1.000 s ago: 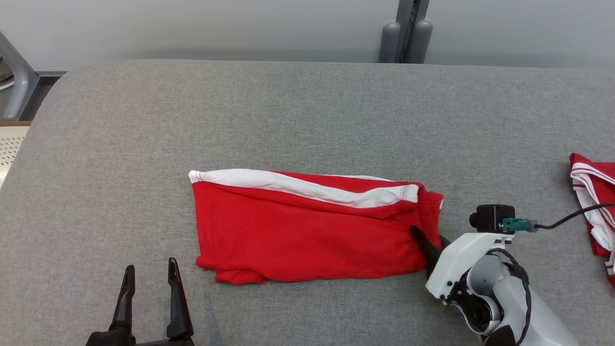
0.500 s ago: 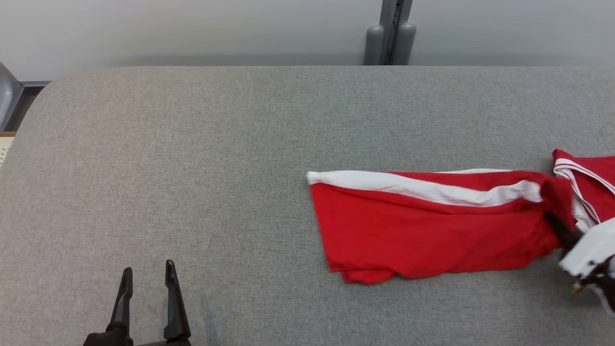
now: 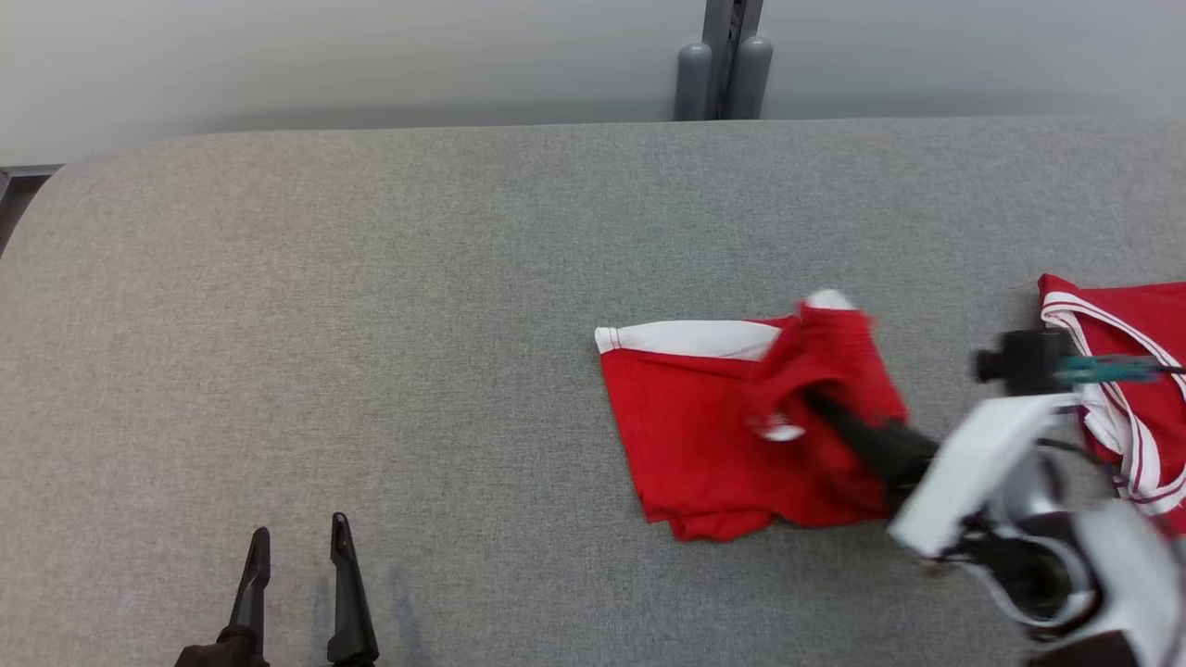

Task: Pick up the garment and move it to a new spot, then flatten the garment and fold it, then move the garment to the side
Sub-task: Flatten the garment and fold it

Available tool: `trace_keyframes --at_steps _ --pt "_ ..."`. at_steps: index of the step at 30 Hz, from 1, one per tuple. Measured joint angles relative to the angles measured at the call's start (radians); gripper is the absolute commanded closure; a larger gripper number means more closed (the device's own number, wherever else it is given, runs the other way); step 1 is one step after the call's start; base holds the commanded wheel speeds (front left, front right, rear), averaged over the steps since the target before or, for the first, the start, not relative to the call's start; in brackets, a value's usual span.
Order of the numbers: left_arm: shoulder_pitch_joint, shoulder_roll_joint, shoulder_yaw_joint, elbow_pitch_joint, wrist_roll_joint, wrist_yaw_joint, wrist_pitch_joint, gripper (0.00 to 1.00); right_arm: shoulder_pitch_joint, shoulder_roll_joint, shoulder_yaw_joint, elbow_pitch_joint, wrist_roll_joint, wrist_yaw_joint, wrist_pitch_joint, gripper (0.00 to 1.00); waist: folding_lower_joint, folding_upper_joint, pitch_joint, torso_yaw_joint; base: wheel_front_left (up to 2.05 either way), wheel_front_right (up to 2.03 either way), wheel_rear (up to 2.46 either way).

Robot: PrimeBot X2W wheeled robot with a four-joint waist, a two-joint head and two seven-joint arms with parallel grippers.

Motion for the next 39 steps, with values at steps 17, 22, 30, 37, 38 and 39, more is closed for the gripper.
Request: trace_keyframes --at_steps 17,22,30,37,38,39 --pt "-0.014 0.000 -0.023 0.023 0.005 -0.014 0.000 0.00 -0.167 0.260 0.182 0.322 -0.182 0.000 -0.146 1.00 0.0000 0.0000 0.005 0.079 0.00 0.00 0.00" --pt "-0.013 0.000 -0.030 0.025 0.005 -0.014 0.000 0.00 -0.205 0.260 0.207 0.381 -0.171 0.000 -0.204 1.00 0.0000 0.0000 0.004 0.081 0.00 0.00 0.00" --pt "-0.012 0.000 -0.023 0.028 0.006 -0.023 0.000 0.00 -0.217 0.261 0.307 0.382 -0.139 0.000 -0.272 0.00 0.0000 0.0000 0.003 0.063 0.00 0.00 0.00" --pt "0.007 0.000 0.012 0.038 0.018 -0.035 0.000 0.00 -0.162 0.251 0.290 0.253 -0.220 0.000 -0.387 0.00 0.0000 0.0000 -0.023 0.038 0.00 0.00 0.00" --pt "0.010 -0.001 0.018 0.038 0.018 -0.035 0.000 0.00 -0.142 0.234 0.278 0.226 -0.253 0.000 -0.402 0.00 0.0000 0.0000 -0.030 0.035 0.00 0.00 0.00" --pt "0.017 0.000 0.025 0.038 0.018 -0.039 0.000 0.00 -0.118 0.203 0.267 0.197 -0.294 0.000 -0.422 0.00 -0.0001 0.0000 -0.038 0.031 0.00 0.00 0.00"
